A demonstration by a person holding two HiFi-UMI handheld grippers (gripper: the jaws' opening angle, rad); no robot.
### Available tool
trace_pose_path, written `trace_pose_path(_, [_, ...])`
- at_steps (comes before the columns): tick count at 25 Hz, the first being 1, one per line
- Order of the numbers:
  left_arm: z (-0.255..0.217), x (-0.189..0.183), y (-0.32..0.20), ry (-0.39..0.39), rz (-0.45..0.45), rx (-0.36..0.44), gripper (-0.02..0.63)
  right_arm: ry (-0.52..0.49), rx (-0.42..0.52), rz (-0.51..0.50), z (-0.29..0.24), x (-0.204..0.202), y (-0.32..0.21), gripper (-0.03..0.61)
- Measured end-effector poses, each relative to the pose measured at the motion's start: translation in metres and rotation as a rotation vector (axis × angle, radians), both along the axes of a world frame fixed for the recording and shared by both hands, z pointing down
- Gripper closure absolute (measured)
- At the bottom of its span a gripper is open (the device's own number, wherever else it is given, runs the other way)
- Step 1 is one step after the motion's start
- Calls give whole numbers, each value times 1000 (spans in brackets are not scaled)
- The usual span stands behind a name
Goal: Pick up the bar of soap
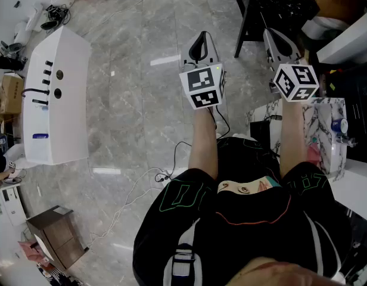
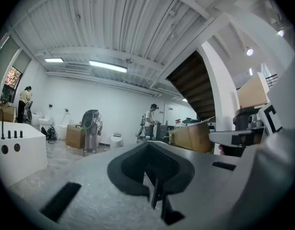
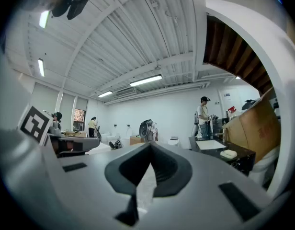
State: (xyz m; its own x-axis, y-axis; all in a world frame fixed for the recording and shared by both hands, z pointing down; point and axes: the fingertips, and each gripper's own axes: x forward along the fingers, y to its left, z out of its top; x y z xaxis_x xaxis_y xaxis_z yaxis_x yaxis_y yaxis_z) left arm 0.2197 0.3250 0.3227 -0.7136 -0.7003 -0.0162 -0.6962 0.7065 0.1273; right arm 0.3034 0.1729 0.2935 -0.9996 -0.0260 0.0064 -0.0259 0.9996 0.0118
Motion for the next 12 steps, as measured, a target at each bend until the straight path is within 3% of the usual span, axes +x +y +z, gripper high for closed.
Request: trace_pose_path(12, [-2, -28, 29, -4, -32, 18, 606, -36, -10, 9, -6, -22, 17, 574])
